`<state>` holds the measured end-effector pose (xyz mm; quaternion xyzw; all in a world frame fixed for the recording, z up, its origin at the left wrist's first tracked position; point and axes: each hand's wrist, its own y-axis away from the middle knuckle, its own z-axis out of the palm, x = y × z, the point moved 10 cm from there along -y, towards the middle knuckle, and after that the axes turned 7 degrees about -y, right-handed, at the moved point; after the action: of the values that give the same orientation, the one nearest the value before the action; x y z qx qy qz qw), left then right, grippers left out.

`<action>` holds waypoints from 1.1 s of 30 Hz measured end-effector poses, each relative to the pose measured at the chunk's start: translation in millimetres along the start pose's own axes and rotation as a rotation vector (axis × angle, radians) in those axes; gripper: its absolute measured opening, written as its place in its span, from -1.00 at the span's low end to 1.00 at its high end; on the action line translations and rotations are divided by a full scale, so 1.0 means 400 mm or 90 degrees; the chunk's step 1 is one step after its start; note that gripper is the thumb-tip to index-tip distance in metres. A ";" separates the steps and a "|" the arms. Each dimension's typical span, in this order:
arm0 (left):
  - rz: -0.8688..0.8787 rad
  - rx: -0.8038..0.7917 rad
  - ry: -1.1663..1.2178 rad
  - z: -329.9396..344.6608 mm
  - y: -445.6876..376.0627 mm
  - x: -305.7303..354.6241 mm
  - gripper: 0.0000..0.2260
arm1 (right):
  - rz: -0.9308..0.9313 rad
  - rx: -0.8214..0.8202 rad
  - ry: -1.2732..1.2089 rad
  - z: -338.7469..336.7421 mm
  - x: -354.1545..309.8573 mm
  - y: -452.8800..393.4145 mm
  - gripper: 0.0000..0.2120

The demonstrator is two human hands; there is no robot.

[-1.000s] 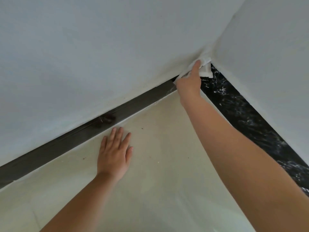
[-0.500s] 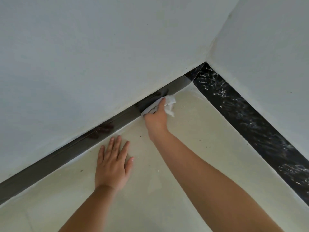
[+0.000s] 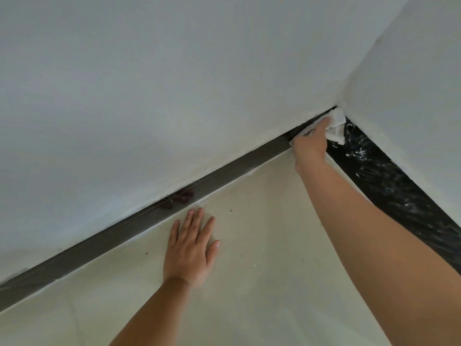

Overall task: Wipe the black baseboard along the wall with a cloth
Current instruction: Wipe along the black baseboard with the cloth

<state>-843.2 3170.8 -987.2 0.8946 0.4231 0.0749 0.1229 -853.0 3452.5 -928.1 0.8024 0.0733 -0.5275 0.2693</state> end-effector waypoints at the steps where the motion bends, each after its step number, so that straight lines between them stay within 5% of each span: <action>1: 0.001 0.014 -0.003 -0.002 -0.001 -0.001 -0.54 | -0.001 0.001 0.005 0.006 0.009 0.004 -0.40; 10: -0.010 0.044 0.005 -0.002 -0.003 -0.002 -0.53 | -0.010 -0.135 0.137 0.113 0.070 0.133 -0.58; 14: -0.004 0.034 0.044 0.020 -0.008 -0.003 -0.42 | 0.013 -0.048 -0.080 0.070 0.031 0.082 -0.42; 17: 0.001 0.068 0.059 0.027 -0.007 -0.009 -0.34 | 0.004 -0.007 -0.057 0.035 -0.002 0.049 -0.40; 21: 0.003 0.057 0.039 0.012 -0.014 -0.003 -0.39 | 0.050 -0.070 0.009 0.055 0.047 0.048 -0.32; 28: -0.016 0.032 0.069 0.037 -0.008 -0.014 -0.26 | 0.163 -0.315 0.037 0.109 0.145 0.177 -0.51; 33: -0.005 0.008 0.057 0.025 -0.002 -0.007 -0.23 | 0.052 -0.394 0.216 0.018 0.124 0.259 -0.38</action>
<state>-843.1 3167.5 -997.1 0.8894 0.4322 0.1119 0.0985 -795.6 3353.3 -937.4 0.7613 0.2410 -0.3283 0.5045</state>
